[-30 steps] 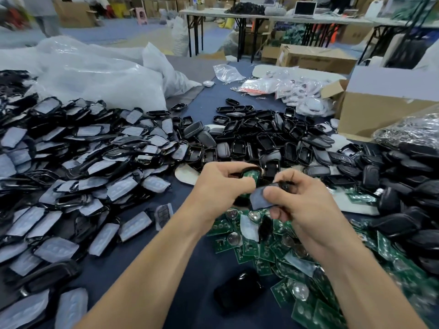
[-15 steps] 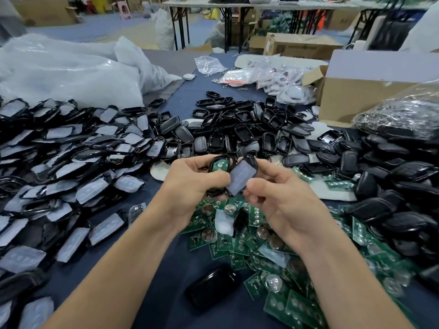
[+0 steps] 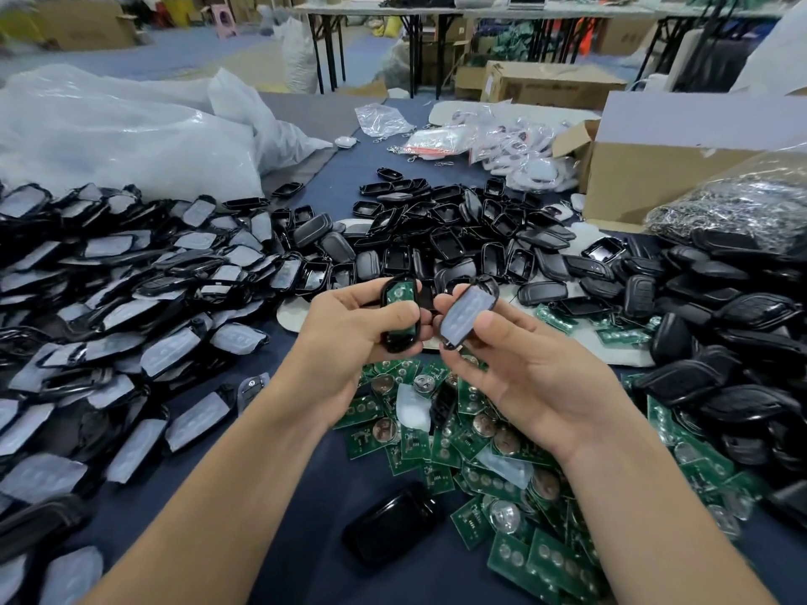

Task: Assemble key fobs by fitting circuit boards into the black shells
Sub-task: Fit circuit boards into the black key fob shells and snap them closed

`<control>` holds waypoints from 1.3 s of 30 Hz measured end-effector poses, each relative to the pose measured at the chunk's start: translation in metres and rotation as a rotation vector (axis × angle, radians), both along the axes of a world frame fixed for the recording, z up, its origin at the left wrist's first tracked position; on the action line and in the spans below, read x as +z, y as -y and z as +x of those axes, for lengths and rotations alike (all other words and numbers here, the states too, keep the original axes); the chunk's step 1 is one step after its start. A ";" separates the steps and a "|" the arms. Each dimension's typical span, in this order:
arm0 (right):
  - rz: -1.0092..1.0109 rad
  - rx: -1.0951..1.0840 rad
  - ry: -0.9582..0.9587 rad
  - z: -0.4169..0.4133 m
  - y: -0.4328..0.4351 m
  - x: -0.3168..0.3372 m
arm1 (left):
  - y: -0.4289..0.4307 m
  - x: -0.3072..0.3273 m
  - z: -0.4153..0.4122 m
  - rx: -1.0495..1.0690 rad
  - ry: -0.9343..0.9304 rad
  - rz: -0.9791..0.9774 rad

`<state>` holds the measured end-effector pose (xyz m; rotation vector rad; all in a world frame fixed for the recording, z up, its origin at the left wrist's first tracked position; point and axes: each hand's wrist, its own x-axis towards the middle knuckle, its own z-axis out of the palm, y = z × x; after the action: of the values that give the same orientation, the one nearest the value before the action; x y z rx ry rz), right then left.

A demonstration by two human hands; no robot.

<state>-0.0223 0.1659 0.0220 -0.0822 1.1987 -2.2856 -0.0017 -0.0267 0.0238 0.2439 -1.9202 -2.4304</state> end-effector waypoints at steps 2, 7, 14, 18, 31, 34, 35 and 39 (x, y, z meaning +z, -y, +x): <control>0.016 -0.034 -0.001 0.000 0.000 -0.001 | 0.000 0.000 0.000 0.033 0.005 -0.026; 0.113 -0.113 -0.093 0.003 0.010 -0.003 | -0.006 0.000 0.002 -0.014 -0.001 -0.040; 0.240 -0.252 -0.230 0.010 0.024 -0.006 | -0.020 -0.006 0.002 0.064 -0.059 -0.018; 0.280 -0.342 -0.296 0.011 0.029 -0.010 | -0.034 -0.012 0.003 0.158 -0.084 -0.106; 0.430 -0.463 -0.410 0.006 0.024 -0.019 | -0.036 -0.009 0.000 -0.072 -0.060 0.087; 0.500 -0.465 -0.465 0.006 0.022 -0.017 | -0.026 -0.008 -0.001 -0.089 -0.080 -0.041; 0.535 -0.468 -0.487 0.006 0.022 -0.016 | -0.021 -0.007 -0.001 -0.096 -0.088 -0.094; 0.672 -0.491 -0.640 0.012 0.021 -0.008 | -0.007 -0.006 0.001 -0.144 -0.138 -0.159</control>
<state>-0.0099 0.1447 0.0143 -0.3099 2.4977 -2.1579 -0.0012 -0.0194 0.0180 -0.0673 -2.1210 -2.2902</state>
